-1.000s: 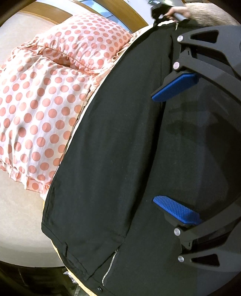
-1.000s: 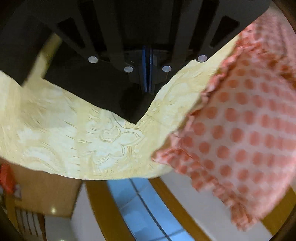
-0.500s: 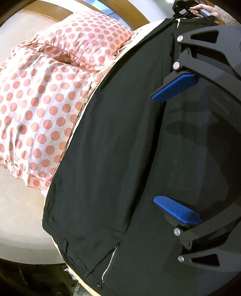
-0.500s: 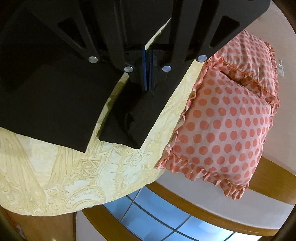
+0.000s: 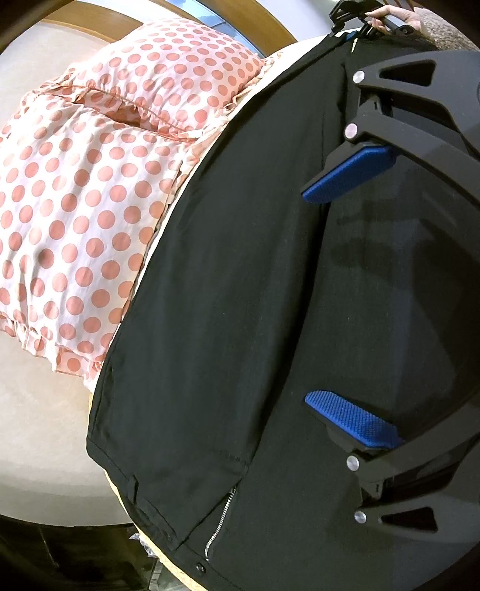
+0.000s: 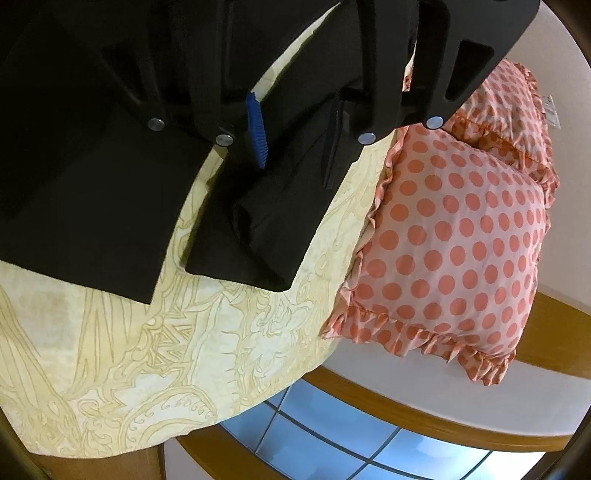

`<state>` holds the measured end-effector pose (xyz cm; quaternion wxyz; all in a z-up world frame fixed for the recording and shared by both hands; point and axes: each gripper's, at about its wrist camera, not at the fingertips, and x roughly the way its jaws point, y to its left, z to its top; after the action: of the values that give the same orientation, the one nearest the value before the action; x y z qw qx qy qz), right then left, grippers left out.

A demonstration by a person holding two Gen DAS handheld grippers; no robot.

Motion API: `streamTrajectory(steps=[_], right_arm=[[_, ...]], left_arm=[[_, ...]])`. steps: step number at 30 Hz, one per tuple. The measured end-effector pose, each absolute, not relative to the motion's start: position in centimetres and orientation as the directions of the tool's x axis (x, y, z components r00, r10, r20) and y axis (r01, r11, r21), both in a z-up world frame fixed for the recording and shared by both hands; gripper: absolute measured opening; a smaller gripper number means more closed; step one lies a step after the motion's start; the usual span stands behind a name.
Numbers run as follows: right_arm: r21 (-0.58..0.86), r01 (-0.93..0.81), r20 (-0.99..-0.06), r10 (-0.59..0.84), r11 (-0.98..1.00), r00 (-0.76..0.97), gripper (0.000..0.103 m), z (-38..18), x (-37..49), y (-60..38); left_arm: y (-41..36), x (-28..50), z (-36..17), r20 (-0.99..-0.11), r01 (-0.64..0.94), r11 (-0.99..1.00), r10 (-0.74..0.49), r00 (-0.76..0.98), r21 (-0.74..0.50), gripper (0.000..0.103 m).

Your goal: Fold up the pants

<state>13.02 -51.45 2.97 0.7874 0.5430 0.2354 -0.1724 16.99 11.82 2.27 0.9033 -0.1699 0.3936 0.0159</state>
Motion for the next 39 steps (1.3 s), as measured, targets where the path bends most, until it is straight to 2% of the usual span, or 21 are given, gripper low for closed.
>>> streamTrajectory(steps=[1, 3, 4, 7, 11, 16, 19, 24, 30, 34, 39], right_arm=[[0.766, 0.532, -0.563, -0.023, 0.362, 0.826, 0.026, 3.0, 13.2, -51.5], [0.768, 0.536, -0.568, -0.014, 0.351, 0.823, 0.009, 2.5, 13.6, -51.8], [0.777, 0.529, -0.563, 0.001, 0.341, 0.826, 0.005, 2.3, 13.6, -52.1], [0.834, 0.436, -0.472, 0.029, 0.338, 0.881, 0.004, 3.2, 12.7, -52.4], [0.897, 0.267, -0.302, 0.05, 0.352, 0.952, 0.003, 6.3, 9.4, -52.5], [0.948, 0.155, -0.189, 0.097, 0.278, 0.977, 0.003, 6.1, 4.3, -52.1], [0.952, 0.175, -0.204, 0.095, 0.252, 0.974, 0.003, 4.3, 0.9, -51.6], [0.941, 0.278, -0.303, 0.116, 0.193, 0.946, 0.002, 0.0, -1.8, -51.3], [0.94, 0.221, -0.256, 0.109, 0.261, 0.96, 0.002, 1.5, -1.9, -51.1], [0.937, 0.205, -0.245, 0.114, 0.283, 0.963, 0.002, 1.9, -1.9, -51.2], [0.944, 0.208, -0.245, 0.122, 0.255, 0.962, 0.002, 1.1, -1.8, -51.6]], left_arm=[[11.8, 17.0, 2.3, -0.717, -0.163, 0.942, -0.105, 0.689, -0.294, 0.101], [11.8, 17.0, 2.3, -0.716, -0.161, 0.942, -0.105, 0.69, -0.294, 0.101], [11.8, 17.0, 2.3, -0.714, -0.161, 0.942, -0.105, 0.692, -0.294, 0.101], [11.8, 16.9, 2.3, -0.709, -0.17, 0.943, -0.089, 0.699, -0.286, 0.101], [11.7, 16.9, 2.3, -0.714, -0.183, 0.946, -0.068, 0.697, -0.269, 0.101], [11.6, 16.7, 2.4, -0.71, -0.179, 0.949, -0.062, 0.702, -0.259, 0.101], [11.6, 16.1, 2.9, -0.69, -0.177, 0.954, -0.04, 0.723, -0.241, 0.101], [11.7, 14.9, 5.8, -0.654, -0.123, 0.981, -0.004, 0.757, -0.149, 0.101], [13.3, 17.5, 10.0, -0.669, -0.088, 0.994, 0.024, 0.743, -0.063, 0.101], [15.2, 22.4, 10.3, -0.728, -0.095, 0.991, -0.005, 0.686, -0.097, 0.101], [17.8, 29.2, 8.8, -0.798, -0.161, 0.956, -0.104, 0.594, -0.245, 0.101]])
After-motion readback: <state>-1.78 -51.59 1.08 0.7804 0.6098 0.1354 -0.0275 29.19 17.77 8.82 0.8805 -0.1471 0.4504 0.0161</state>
